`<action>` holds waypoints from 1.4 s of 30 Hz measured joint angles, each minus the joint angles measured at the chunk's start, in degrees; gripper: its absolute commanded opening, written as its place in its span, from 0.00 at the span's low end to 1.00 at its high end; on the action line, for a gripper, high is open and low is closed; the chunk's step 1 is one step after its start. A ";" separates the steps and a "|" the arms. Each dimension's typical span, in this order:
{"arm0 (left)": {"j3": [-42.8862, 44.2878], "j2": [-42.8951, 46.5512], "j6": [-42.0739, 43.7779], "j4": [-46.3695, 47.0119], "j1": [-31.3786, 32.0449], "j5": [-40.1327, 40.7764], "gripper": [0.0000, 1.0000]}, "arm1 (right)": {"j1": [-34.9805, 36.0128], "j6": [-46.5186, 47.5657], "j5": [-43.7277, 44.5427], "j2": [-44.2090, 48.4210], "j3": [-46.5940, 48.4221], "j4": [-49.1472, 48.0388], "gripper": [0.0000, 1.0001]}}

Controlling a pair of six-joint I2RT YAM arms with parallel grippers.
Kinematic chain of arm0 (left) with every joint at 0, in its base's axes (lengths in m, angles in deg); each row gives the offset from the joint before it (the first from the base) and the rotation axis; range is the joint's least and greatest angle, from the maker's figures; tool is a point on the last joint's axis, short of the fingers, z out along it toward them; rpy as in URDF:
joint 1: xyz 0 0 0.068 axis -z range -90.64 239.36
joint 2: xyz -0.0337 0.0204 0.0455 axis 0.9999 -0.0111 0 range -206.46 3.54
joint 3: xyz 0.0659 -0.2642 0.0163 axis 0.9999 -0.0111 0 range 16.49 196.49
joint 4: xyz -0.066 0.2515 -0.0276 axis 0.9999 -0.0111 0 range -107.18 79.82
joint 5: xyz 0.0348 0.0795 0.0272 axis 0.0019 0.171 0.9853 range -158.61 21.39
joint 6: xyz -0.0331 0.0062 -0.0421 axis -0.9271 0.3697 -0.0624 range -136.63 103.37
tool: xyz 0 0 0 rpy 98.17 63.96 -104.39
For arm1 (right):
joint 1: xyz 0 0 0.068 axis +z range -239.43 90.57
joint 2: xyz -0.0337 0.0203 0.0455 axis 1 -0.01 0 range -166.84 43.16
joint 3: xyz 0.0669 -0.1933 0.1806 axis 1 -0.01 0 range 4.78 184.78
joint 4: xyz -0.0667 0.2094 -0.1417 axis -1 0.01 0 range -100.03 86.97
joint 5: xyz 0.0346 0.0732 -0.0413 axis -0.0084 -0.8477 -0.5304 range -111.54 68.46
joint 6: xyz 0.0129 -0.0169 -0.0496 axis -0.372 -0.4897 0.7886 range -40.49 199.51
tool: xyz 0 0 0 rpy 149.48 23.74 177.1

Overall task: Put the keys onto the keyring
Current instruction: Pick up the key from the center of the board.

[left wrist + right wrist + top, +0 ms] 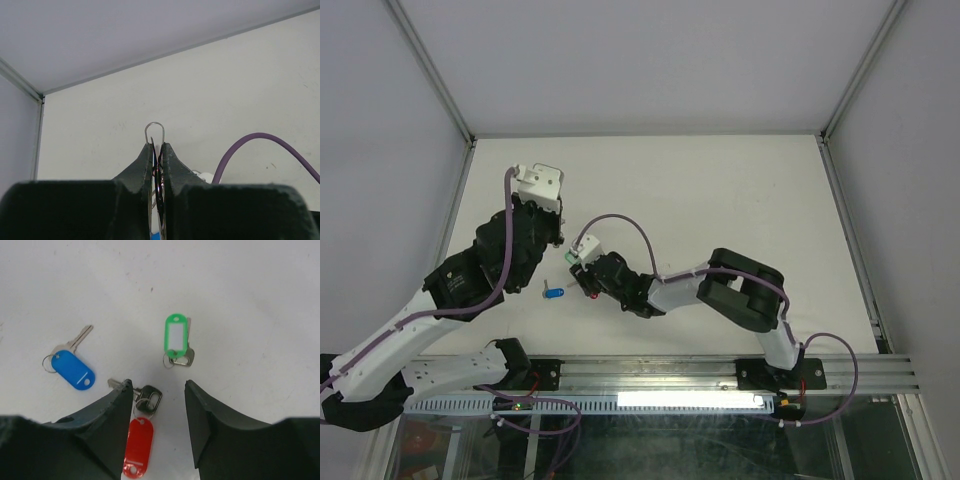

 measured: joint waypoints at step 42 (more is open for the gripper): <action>0.76 0.48 -0.15 -2.69 0.00 0.96 0.00 | 0.00 7.67 4.74 -9.20 11.41 5.16 0.00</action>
